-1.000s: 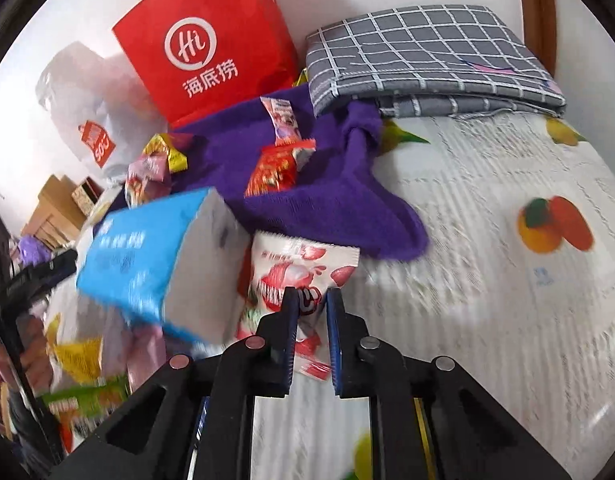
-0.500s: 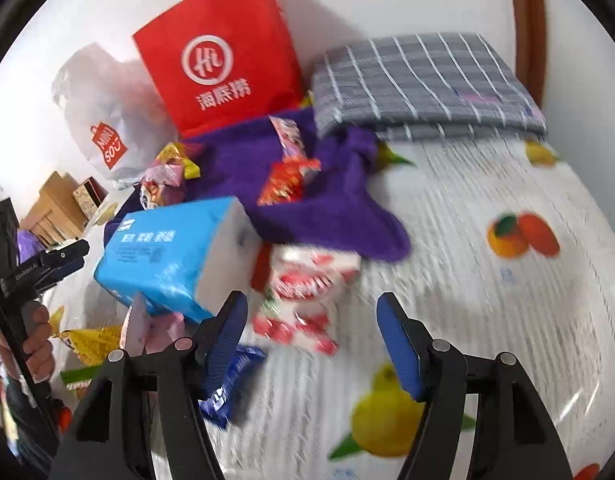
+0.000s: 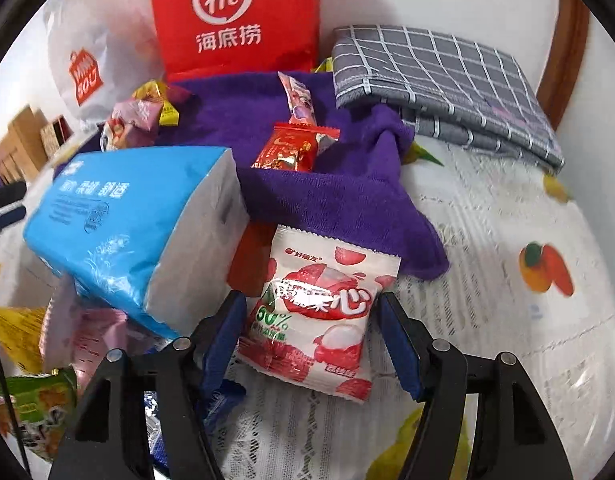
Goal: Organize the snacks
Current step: 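Lift the lychee bag with the right tool while the left tool grasps the yellow chip bag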
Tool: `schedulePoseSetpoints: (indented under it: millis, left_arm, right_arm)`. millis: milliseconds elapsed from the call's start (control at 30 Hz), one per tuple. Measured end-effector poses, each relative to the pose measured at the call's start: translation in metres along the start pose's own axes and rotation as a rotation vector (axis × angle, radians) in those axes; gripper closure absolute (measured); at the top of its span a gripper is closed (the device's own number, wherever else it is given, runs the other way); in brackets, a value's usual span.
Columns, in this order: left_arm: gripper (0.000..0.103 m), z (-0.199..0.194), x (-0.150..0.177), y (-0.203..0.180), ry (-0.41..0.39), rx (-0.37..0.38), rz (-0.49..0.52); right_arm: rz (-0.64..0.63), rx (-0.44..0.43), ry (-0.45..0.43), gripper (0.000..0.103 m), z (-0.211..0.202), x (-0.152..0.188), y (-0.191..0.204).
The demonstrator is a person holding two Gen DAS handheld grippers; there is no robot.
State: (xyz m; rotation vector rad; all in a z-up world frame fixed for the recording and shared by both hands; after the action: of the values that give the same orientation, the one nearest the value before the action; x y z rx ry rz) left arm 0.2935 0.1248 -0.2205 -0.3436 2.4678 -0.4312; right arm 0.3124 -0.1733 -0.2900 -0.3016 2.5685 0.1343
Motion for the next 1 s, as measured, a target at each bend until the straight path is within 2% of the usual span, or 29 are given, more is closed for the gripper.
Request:
schedulePoseSetpoints:
  millis: [133,267,333,433,533,633,733,867,1000]
  left_arm:
    - [0.022,-0.001,0.000,-0.003,-0.007,0.004,0.009]
    - [0.022,-0.001,0.002,-0.007,-0.001,0.018,0.022]
    - [0.022,0.001,0.006,-0.013,0.008,0.024,0.043]
    - [0.022,0.003,0.014,-0.026,0.025,0.045,0.086]
    - [0.022,-0.003,0.027,-0.040,0.027,0.070,0.140]
    - [0.021,-0.018,0.046,-0.055,0.014,0.156,0.194]
    - [0.021,-0.020,0.071,-0.068,0.056,0.223,0.245]
    - [0.021,-0.017,0.092,-0.082,0.081,0.206,0.322]
    - [0.022,-0.004,0.104,-0.090,0.103,0.130,0.398]
  right_arm:
    - [-0.027,0.047,-0.016,0.050,-0.011,0.010,-0.010]
    - [-0.014,0.018,-0.034,0.050,-0.029,0.031,-0.019]
    - [0.014,0.002,-0.013,0.050,-0.031,0.045,-0.023]
    - [0.068,-0.030,-0.015,0.050,-0.032,0.046,-0.028]
    - [0.066,-0.026,-0.014,0.049,-0.031,0.045,-0.027]
    - [0.053,-0.010,-0.010,0.049,-0.030,0.045,-0.025]
    - [0.058,-0.016,-0.012,0.049,-0.031,0.045,-0.026]
    - [0.059,-0.017,-0.011,0.049,-0.031,0.045,-0.026]
    - [0.060,-0.012,-0.011,0.049,-0.031,0.045,-0.027]
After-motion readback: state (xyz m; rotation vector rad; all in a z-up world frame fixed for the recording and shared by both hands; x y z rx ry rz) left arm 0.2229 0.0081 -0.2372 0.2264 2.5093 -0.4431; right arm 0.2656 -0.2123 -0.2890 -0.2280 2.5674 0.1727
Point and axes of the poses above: each gripper's, at about its wrist camera, not at the fingertips, and z roughly the way its jaws point, y to its left, x to its underside, the point moved 9 cm from there along z, roughly the way its jaws point, and after that the axes turned 4 degrees about y, right-handed, at the moved point
